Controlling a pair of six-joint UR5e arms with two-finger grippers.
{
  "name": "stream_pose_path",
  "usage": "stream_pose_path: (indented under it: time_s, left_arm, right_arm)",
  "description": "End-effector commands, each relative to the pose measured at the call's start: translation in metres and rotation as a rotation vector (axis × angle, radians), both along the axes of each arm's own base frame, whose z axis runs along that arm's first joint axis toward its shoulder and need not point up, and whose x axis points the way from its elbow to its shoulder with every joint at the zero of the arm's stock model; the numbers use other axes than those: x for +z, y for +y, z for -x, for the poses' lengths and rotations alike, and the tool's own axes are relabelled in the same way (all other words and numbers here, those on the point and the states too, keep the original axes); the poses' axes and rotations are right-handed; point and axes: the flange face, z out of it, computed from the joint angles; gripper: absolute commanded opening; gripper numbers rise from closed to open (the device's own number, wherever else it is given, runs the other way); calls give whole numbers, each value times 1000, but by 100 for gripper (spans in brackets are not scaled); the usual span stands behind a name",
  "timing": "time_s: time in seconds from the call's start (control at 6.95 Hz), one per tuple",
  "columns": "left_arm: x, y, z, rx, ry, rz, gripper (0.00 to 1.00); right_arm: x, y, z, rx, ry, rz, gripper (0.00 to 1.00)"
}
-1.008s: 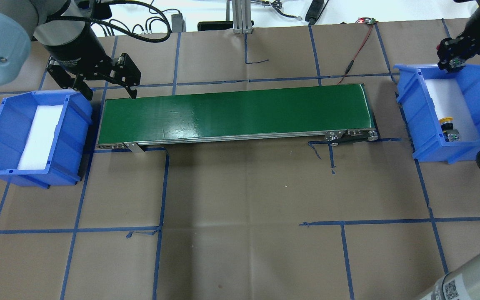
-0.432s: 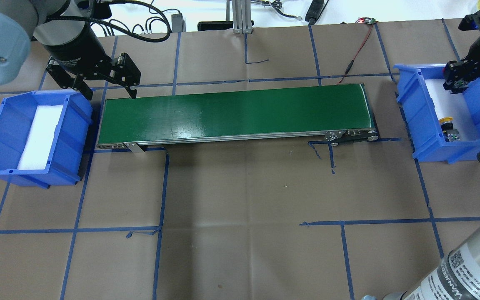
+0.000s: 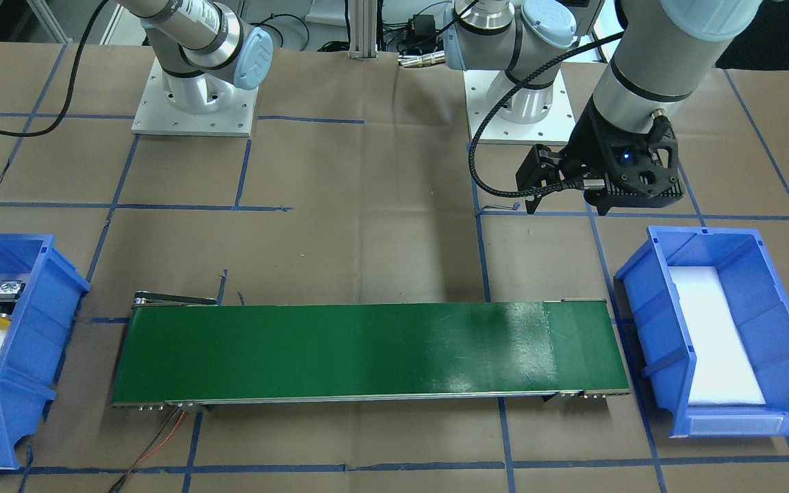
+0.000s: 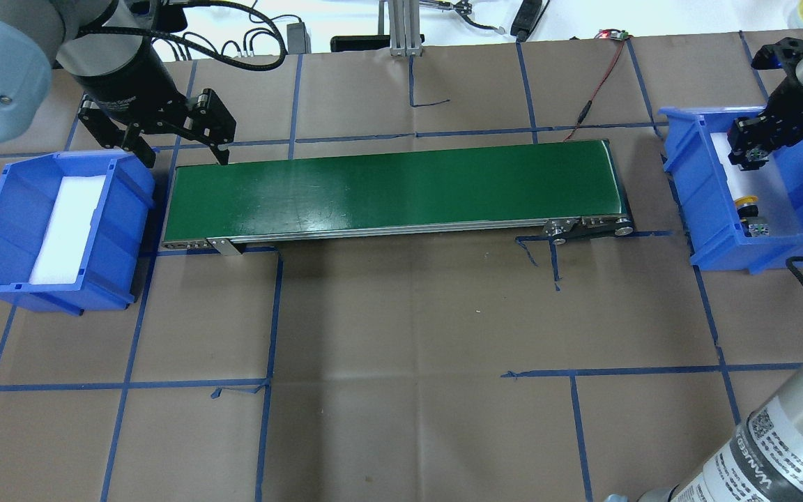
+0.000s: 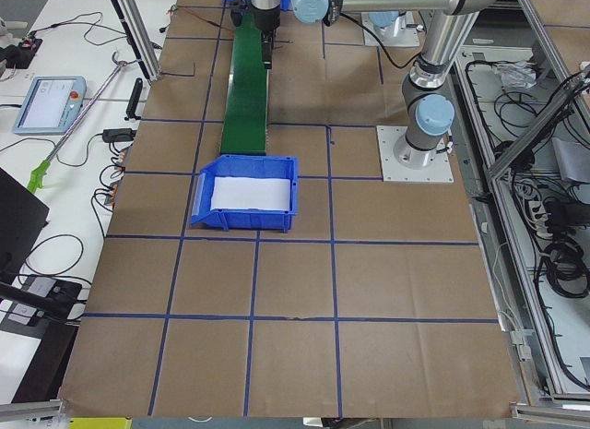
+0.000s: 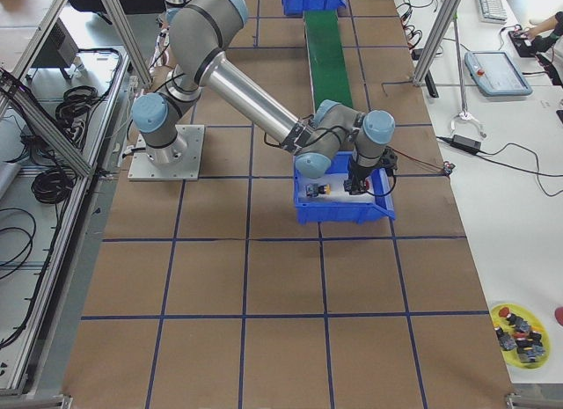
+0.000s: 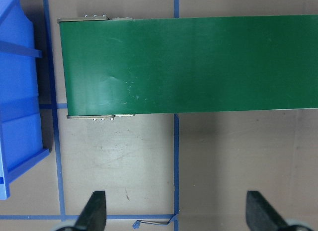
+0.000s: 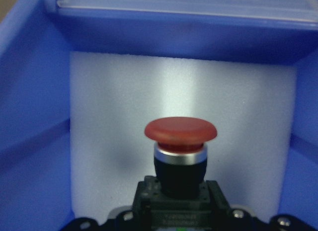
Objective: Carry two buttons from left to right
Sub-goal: 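Release the red button in the bin and raise the right gripper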
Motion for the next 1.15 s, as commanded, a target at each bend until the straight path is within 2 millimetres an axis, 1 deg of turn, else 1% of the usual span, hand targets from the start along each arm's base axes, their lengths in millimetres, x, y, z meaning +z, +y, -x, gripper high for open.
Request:
stream_pose_path:
  time_s: [0.0,0.14,0.29,0.58,0.72,0.86,1.01]
  left_arm:
    - [0,0,0,0,0,0,100]
    - [1,0,0,0,0,1,100]
    - [0,0,0,0,0,0,100]
    - [1,0,0,0,0,1,100]
    - [1,0,0,0,0,1,100]
    - [1,0,0,0,0,1,100]
    - [1,0,0,0,0,1,100]
  right_arm:
    - [-14,5,-2,0,-12,-23,12]
    - [-8,-4,1,-3,2,38,71]
    - [-9,-5,1,-6,9,56,99]
    - [0,-5,2,-6,16,62,99]
    - [10,-5,2,-6,24,74,99]
    - [38,-3,-2,-3,46,111,99]
    - [82,5,-9,7,77,167,100]
